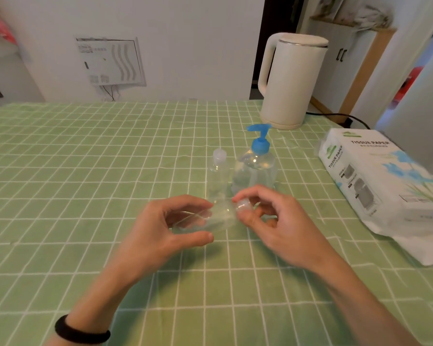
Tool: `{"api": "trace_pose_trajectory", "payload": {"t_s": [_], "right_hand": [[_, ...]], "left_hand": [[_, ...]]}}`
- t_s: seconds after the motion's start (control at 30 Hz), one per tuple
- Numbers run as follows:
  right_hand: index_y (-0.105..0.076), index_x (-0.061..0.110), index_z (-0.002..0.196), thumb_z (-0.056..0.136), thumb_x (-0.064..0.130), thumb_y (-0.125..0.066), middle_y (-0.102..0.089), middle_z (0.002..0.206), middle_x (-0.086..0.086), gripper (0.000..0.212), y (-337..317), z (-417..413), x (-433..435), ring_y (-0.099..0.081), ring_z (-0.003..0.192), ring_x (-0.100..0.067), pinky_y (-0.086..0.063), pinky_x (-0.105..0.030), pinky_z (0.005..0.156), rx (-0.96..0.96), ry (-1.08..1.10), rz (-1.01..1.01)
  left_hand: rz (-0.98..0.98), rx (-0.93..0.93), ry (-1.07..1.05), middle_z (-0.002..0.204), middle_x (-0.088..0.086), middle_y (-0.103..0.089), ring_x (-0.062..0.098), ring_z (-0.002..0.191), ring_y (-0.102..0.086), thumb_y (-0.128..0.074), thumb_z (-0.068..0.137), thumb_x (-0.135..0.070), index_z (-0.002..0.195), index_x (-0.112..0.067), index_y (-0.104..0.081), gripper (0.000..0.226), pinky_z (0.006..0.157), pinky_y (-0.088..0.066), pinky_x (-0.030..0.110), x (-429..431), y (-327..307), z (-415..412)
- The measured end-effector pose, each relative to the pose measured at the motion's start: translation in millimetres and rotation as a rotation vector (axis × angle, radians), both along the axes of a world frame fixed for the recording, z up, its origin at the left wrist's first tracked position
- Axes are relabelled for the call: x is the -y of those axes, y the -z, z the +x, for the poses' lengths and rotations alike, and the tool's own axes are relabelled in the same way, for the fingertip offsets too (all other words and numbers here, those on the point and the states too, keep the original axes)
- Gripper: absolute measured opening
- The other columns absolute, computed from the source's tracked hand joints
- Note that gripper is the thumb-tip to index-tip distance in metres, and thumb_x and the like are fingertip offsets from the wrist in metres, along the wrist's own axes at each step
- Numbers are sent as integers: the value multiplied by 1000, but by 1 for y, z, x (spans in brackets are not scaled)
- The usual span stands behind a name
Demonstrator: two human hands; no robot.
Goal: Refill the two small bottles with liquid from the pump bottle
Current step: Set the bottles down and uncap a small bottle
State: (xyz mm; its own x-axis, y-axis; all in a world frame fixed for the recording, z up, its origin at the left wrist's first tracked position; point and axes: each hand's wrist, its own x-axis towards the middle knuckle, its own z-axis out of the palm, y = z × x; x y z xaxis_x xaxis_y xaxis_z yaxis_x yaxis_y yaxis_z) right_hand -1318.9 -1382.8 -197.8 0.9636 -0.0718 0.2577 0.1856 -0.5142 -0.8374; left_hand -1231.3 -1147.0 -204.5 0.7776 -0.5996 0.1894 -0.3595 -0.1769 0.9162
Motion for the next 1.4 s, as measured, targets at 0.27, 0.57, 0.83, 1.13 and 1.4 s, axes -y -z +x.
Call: {"api": "trace_pose_trajectory", "payload": {"t_s": [0.27, 0.57, 0.83, 1.13, 1.4], "right_hand": [[-72, 27, 92, 90, 51, -70, -70, 81, 9, 24, 3, 2, -3, -64, 68, -12, -51, -21, 62, -10, 54, 51], [-69, 31, 110, 95, 33, -67, -70, 99, 21, 15, -11, 1, 28, -68, 84, -4, -53, -16, 61, 101, 235, 13], [-65, 34, 104, 88, 31, -74, -65, 88, 15, 19, 5, -2, 75, -63, 70, -3, -53, -28, 64, -95, 581, -218], [-77, 31, 120, 97, 22, -65, -74, 103, 4, 28, 19, -4, 93, -66, 95, -18, -49, -30, 86, -227, 675, -482], [-57, 29, 145, 89, 24, -75, -62, 109, 3, 58, 17, -4, 94, -60, 94, -16, -41, -28, 79, -292, 652, -448]], "left_hand": [[23, -10, -7, 114, -15, -80, 6, 108, -76, -93, 66, -37, 113, -41, -76, 50, 97, -56, 19, 0, 4, 2], [-60, -57, -32, 119, -7, -80, 12, 112, -76, -93, 72, -33, 116, -37, -76, 47, 101, -56, 22, -3, 5, 3], [-165, -22, -139, 131, -7, -75, 16, 120, -71, -79, 84, -44, 133, -40, -67, 51, 97, -58, 35, -14, 17, 19], [-191, 1, -271, 129, -7, -75, 12, 119, -73, -73, 84, -24, 124, -42, -68, 44, 100, -54, 16, -30, 39, 43], [-159, -35, -357, 127, -17, -74, 7, 121, -71, -66, 95, 4, 123, -36, -65, 49, 102, -55, 29, -36, 32, 43]]}}
